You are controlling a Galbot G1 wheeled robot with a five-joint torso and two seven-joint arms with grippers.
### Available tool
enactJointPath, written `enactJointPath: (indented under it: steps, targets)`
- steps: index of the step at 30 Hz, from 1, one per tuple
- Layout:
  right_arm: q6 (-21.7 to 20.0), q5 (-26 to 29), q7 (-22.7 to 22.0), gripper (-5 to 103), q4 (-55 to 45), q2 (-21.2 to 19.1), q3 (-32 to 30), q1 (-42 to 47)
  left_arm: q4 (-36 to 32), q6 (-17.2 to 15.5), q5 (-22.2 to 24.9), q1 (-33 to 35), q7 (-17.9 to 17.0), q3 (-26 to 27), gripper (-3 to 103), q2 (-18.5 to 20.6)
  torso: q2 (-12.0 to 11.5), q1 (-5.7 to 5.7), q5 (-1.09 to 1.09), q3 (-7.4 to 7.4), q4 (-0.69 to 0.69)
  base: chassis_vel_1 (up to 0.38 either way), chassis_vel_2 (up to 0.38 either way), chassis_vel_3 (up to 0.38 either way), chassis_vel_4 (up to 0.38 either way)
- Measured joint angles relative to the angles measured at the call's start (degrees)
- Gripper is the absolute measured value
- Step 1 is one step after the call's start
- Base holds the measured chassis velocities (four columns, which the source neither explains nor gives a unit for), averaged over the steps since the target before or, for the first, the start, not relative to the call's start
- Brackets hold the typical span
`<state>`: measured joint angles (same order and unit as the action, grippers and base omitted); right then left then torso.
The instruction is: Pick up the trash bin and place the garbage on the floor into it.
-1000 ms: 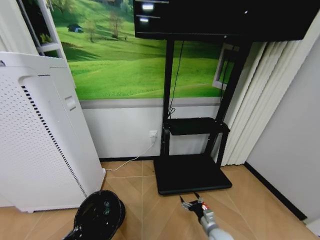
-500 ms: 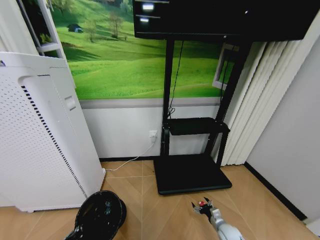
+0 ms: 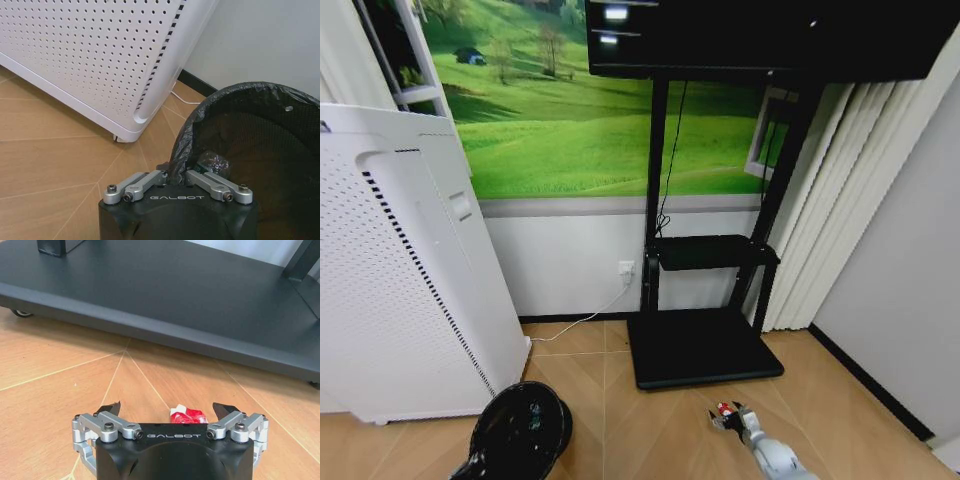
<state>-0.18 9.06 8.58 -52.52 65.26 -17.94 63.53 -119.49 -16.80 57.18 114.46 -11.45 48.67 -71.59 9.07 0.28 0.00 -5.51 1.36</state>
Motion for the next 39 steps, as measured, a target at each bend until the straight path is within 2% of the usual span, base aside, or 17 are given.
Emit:
enactJointPath:
  steps: [19, 25, 26, 27, 30, 33, 36, 37, 39]
  targets:
    - [4.35, -1.24, 0.34, 99, 12.23, 1.31, -0.64, -4.94, -0.11, -0.2, 0.15, -0.91, -1.96, -0.86, 2, 0.52, 0.0, 0.0, 0.01, 0.0, 0.0, 0.0, 0.0, 0.0, 0.0]
    - [4.84, -2.03, -0.89, 79, 15.33, 2.37, -0.82, -6.44, -0.15, -0.23, 0.17, -1.17, -2.26, -1.3, 2, 0.19, 0.0, 0.0, -0.01, 0.01, -0.01, 0.0, 0.0, 0.0, 0.0]
    - [4.84, -2.03, -0.89, 79, 15.33, 2.37, -0.82, -6.44, -0.15, -0.23, 0.17, -1.17, -2.26, -1.3, 2, 0.19, 0.0, 0.0, -0.01, 0.01, -0.01, 0.0, 0.0, 0.0, 0.0]
    - [4.91, -2.06, -0.97, 73, 15.76, 2.37, -0.85, -6.63, -0.14, -0.23, 0.17, -1.21, -2.27, -1.31, 2, 0.16, 0.0, 0.0, -0.02, 0.01, -0.01, 0.0, 0.0, 0.0, 0.0]
    - [5.04, -2.08, -1.0, 68, 16.18, 2.32, -0.91, -6.73, -0.12, -0.23, 0.17, -1.25, -2.28, -1.32, 2, 0.15, 0.01, 0.0, -0.02, 0.02, -0.01, 0.0, 0.0, 0.0, 0.0]
    - [5.15, -2.0, -1.09, 50, 16.39, 1.96, -1.22, -6.56, -0.02, -0.23, 0.16, -1.5, -2.33, -1.49, 2, 0.1, 0.01, 0.0, 0.0, 0.01, -0.01, 0.0, 0.0, 0.0, 0.0]
    - [5.15, -1.94, -1.1, 46, 16.11, 1.6, -1.34, -6.23, 0.0, -0.24, 0.15, -1.69, -2.45, -1.71, 2, 0.07, 0.01, 0.0, 0.0, 0.01, -0.01, 0.0, 0.0, 0.0, 0.0]
    - [5.14, -1.65, -1.11, 38, 15.56, 1.23, -1.58, -5.75, -0.01, -0.24, 0.14, -1.96, -2.64, -2.01, 2, 0.07, 0.01, 0.0, 0.0, 0.01, 0.0, 0.0, 0.0, 0.0, 0.0]
    - [5.03, -1.28, -1.1, 35, 14.77, 0.97, -1.8, -5.17, -0.01, -0.26, 0.12, -2.16, -2.85, -2.23, 2, 0.07, 0.01, 0.0, 0.01, 0.01, 0.0, 0.0, 0.0, 0.0, 0.0]
